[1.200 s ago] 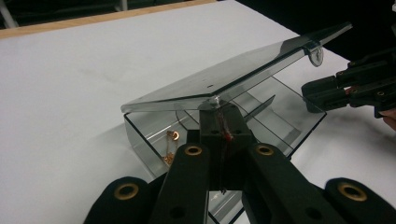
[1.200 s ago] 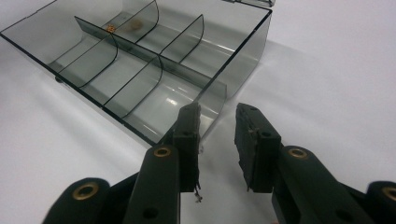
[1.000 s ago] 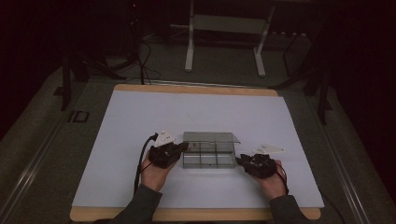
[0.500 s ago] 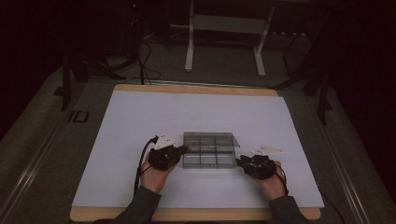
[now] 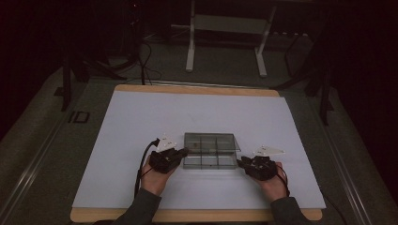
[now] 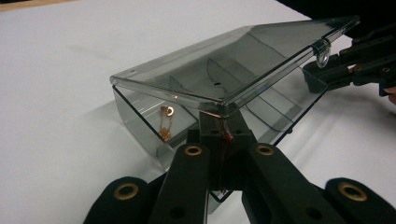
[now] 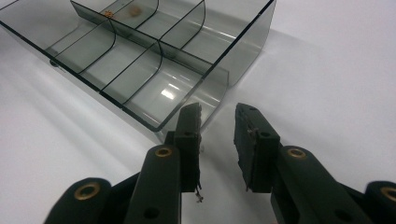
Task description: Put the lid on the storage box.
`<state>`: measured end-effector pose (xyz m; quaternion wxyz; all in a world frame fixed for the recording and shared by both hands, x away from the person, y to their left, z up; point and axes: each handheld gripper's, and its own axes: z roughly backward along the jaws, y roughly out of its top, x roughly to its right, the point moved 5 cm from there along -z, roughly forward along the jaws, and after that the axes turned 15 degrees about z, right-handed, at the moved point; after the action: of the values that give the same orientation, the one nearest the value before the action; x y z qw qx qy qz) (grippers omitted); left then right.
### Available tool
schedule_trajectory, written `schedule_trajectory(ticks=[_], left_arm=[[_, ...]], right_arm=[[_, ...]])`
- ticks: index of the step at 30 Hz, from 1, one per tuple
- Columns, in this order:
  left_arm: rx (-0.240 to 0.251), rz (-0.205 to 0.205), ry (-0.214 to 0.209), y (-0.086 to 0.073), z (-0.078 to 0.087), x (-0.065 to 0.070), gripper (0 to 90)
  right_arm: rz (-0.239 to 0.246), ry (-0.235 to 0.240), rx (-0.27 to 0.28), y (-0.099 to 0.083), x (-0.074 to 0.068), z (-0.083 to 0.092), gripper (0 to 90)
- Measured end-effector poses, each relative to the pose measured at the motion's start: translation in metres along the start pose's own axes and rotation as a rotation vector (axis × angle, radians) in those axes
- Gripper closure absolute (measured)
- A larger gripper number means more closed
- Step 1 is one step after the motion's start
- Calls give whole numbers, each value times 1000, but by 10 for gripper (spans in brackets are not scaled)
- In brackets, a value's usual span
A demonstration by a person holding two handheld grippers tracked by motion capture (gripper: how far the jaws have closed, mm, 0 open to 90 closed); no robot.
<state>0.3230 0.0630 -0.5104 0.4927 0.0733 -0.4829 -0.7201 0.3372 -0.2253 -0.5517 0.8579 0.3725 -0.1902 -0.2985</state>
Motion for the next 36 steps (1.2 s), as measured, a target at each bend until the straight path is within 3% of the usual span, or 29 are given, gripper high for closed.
schedule_trajectory(ticks=[36], left_arm=[[-72, -13, 15, -23, -4, -2, 895]], right_arm=[[5, 1, 5, 0, 1, 1, 694]])
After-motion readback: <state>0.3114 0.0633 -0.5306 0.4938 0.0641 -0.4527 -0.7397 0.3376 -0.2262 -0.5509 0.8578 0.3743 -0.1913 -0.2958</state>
